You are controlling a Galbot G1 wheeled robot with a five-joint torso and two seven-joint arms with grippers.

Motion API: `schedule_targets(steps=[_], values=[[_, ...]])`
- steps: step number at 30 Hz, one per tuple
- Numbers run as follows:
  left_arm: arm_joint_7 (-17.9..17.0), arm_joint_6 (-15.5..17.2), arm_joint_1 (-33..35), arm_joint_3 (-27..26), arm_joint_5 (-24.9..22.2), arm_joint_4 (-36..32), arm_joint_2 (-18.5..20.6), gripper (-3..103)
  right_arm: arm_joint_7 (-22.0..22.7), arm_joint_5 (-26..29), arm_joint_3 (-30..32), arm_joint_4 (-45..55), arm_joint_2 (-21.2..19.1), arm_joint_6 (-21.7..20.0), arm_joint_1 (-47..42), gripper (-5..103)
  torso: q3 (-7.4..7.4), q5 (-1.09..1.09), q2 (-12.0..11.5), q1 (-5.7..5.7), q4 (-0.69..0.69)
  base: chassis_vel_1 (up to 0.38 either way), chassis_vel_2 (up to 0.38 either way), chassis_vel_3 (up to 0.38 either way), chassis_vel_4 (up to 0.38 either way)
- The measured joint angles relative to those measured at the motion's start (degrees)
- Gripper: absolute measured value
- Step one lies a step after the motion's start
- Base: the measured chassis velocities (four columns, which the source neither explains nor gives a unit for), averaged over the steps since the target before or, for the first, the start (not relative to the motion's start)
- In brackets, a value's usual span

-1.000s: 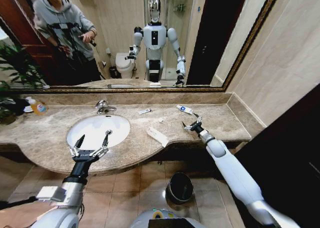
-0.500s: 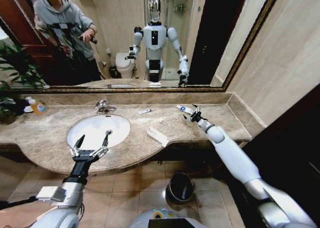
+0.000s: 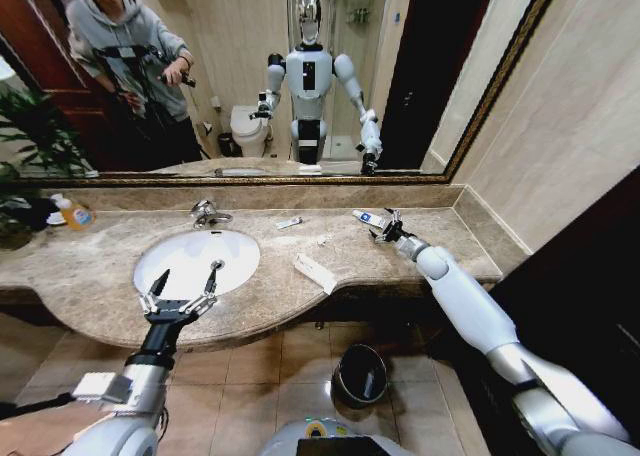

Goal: Pick up the trash from the sink and place it in the trash bin.

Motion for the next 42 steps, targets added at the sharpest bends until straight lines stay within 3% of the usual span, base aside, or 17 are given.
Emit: schedule_targets(steps=[32,39,41,42], values=[[0.0,0.0,0.0,0.0,0.0,0.0,0.0,100,-2.0,-6.6,-1.1,-5.3,0.5,1.6,4.1,103,0.00,0.02,0.0,0.00,0.00,0.000,0.000,0.000,0.000],[0.0,0.0,0.0,0.0,0.0,0.0,0.0,100,-2.9,-8.1,-0.9,-7.0,0.4,1.9,5.4,94,0.00,0.01,0.0,0.00,0.00,0.000,0.000,0.000,0.000],[0.0,0.0,0.0,0.0,0.0,0.0,0.0,100,-2.9,-8.2,-0.8,-7.7,0.7,2.5,5.8,83,0.00,0.02,0.0,0.00,0.00,0.000,0.000,0.000,0.000],[0.0,0.0,0.0,0.0,0.0,0.0,0.0,100,-2.9,-8.2,-0.8,-7.7,0.7,2.5,5.8,83,0.00,0.02,0.0,0.00,0.00,0.000,0.000,0.000,0.000]])
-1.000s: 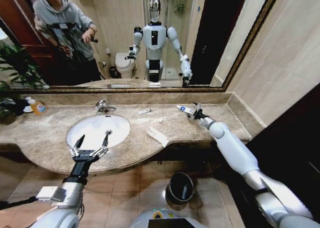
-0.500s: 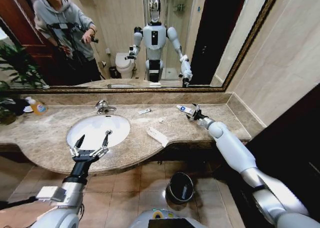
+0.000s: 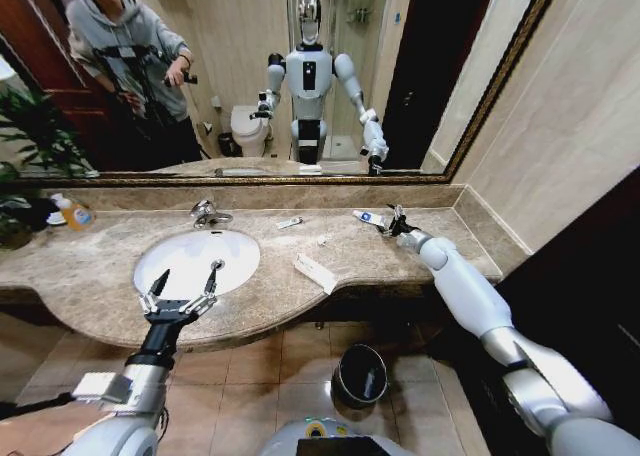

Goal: Pick up the trash from the sink and place it in the trash bin.

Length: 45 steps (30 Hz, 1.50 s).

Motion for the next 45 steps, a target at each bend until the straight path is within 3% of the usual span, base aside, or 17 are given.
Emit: schedule_targets(steps=[5,8,10,15,19,21,23,27,28,35,37,40,45], values=[[0.0,0.0,0.0,0.0,0.0,0.0,0.0,100,-0.4,0.0,0.1,-0.1,0.6,0.5,0.2,67,0.00,0.00,0.0,0.00,0.00,0.000,0.000,0.000,0.000],[0.0,0.0,0.0,0.0,0.0,0.0,0.0,100,-0.4,-0.2,-0.2,-0.4,1.2,0.5,0.2,51,0.00,0.00,0.0,0.00,0.00,0.000,0.000,0.000,0.000],[0.0,0.0,0.0,0.0,0.0,0.0,0.0,100,-0.4,-0.4,-0.2,-0.5,1.5,0.5,0.2,51,0.00,0.00,0.0,0.00,0.00,0.000,0.000,0.000,0.000],[0.0,0.0,0.0,0.0,0.0,0.0,0.0,100,-0.2,-0.1,-0.2,0.1,1.7,0.5,-0.3,29,0.00,0.00,0.0,0.00,0.00,0.000,0.000,0.000,0.000],[0.0,0.0,0.0,0.0,0.0,0.0,0.0,100,-1.0,4.4,-1.5,2.8,0.4,-0.6,-1.2,19,0.00,-0.01,0.0,0.00,0.00,0.000,0.000,0.000,0.000],[0.0,0.0,0.0,0.0,0.0,0.0,0.0,100,-1.5,9.3,-3.2,4.7,-0.8,-2.0,-1.8,6,0.00,0.01,0.0,0.00,0.00,0.000,0.000,0.000,0.000],[0.0,0.0,0.0,0.0,0.0,0.0,0.0,100,-3.0,15.1,-5.3,6.9,-2.2,-4.1,-2.3,15,0.00,-0.01,0.0,0.00,0.00,0.000,0.000,0.000,0.000],[0.0,0.0,0.0,0.0,0.0,0.0,0.0,100,-4.5,18.7,-7.5,6.9,-2.5,-5.3,-1.3,26,0.00,0.02,0.0,0.00,0.00,0.000,0.000,0.000,0.000],[0.0,0.0,0.0,0.0,0.0,0.0,0.0,100,-4.5,18.7,-7.5,6.9,-2.5,-5.3,-1.3,26,0.00,0.02,0.0,0.00,0.00,0.000,0.000,0.000,0.000],[0.0,0.0,0.0,0.0,0.0,0.0,0.0,100,-5.6,19.1,-12.5,2.6,-1.1,-5.5,5.7,59,0.00,-0.02,0.0,0.00,0.01,0.000,0.000,0.000,0.000],[0.0,0.0,0.0,0.0,0.0,0.0,0.0,100,-5.9,19.1,-13.3,2.0,-0.9,-5.5,6.7,59,0.00,-0.02,0.0,0.00,0.01,0.000,0.000,0.000,0.000],[0.0,0.0,0.0,0.0,0.0,0.0,0.0,100,-6.8,19.4,-15.7,0.0,-0.2,-5.5,9.7,75,0.00,-0.01,0.0,0.00,0.00,0.000,0.000,0.000,0.000],[0.0,0.0,0.0,0.0,0.0,0.0,0.0,100,-8.1,19.6,-17.9,-2.5,0.6,-5.5,12.3,91,0.00,0.00,0.0,0.00,0.01,0.000,0.000,0.000,0.000]])
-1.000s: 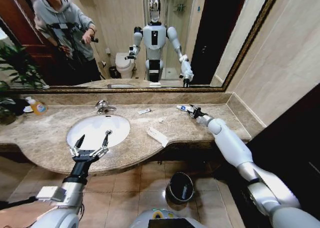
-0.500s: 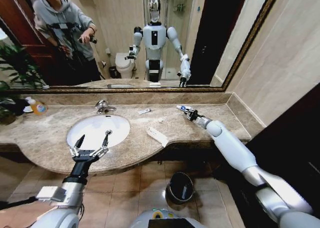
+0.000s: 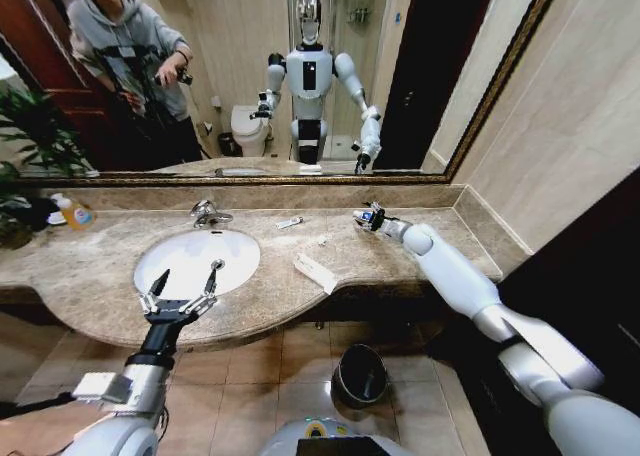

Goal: Pick up the trash from the sink and place it in the trash bin.

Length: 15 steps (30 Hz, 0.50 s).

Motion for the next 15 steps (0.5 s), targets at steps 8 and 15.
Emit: schedule_targets(steps=[8,15], values=[[0.0,0.0,0.0,0.0,0.0,0.0,0.0,100,-3.7,1.8,-4.3,-4.2,0.8,0.1,5.1,94,0.00,0.00,0.0,0.00,-0.01,0.000,0.000,0.000,0.000],[0.0,0.0,0.0,0.0,0.0,0.0,0.0,100,-10.6,4.2,-9.3,-6.9,0.6,0.1,10.1,71,0.00,-0.02,0.0,0.00,-0.01,0.000,0.000,0.000,0.000]])
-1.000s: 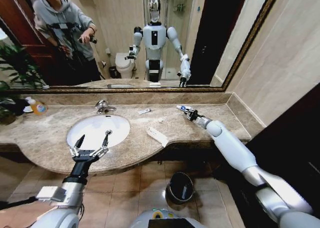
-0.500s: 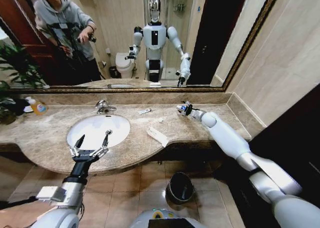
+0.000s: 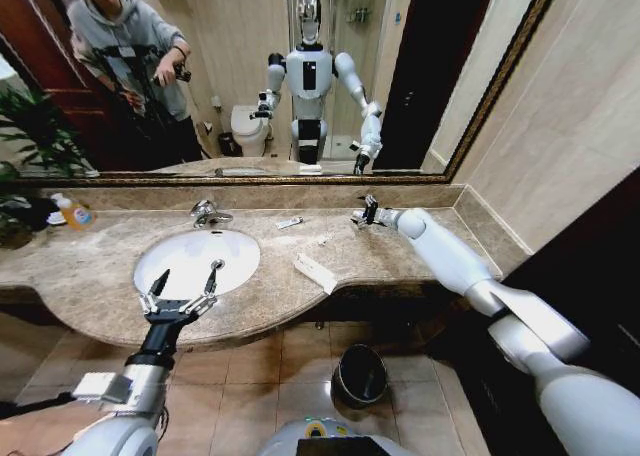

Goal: Pick up the trash from the sink and place it in the trash bin.

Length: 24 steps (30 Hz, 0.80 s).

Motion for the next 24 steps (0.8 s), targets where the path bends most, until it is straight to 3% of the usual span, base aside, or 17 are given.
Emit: schedule_targets(steps=[3,5,10,14,16,20,24], values=[[0.0,0.0,0.0,0.0,0.0,0.0,0.0,100,-4.5,0.5,-2.8,-1.8,-0.2,0.1,3.3,54,0.00,0.01,0.0,0.00,0.00,0.000,0.000,0.000,0.000],[0.0,0.0,0.0,0.0,0.0,0.0,0.0,100,-5.5,0.5,-3.3,-2.4,-0.1,0.1,4.2,54,0.00,0.01,0.0,0.00,-0.01,0.000,0.000,0.000,0.000],[0.0,0.0,0.0,0.0,0.0,0.0,0.0,100,-9.5,-1.3,-4.5,-6.6,1.6,1.2,7.8,30,0.00,0.02,0.0,0.00,0.00,0.000,0.000,0.000,0.000],[0.0,0.0,0.0,0.0,0.0,0.0,0.0,100,-11.3,-2.3,-5.3,-9.0,2.7,1.7,9.6,46,0.00,0.01,0.0,0.00,0.00,0.000,0.000,0.000,0.000],[0.0,0.0,0.0,0.0,0.0,0.0,0.0,100,-11.6,-2.4,-5.5,-9.3,2.9,1.7,9.9,46,0.00,0.01,0.0,0.00,0.00,0.000,0.000,0.000,0.000],[0.0,0.0,0.0,0.0,0.0,0.0,0.0,100,-12.9,-2.9,-7.1,-10.4,3.4,1.6,10.9,68,0.00,0.02,0.0,0.00,0.00,0.000,0.000,0.000,0.000],[0.0,0.0,0.0,0.0,0.0,0.0,0.0,100,-13.0,-2.6,-8.2,-11.1,3.6,1.5,11.5,78,0.00,0.01,0.0,0.00,0.00,0.000,0.000,0.000,0.000]])
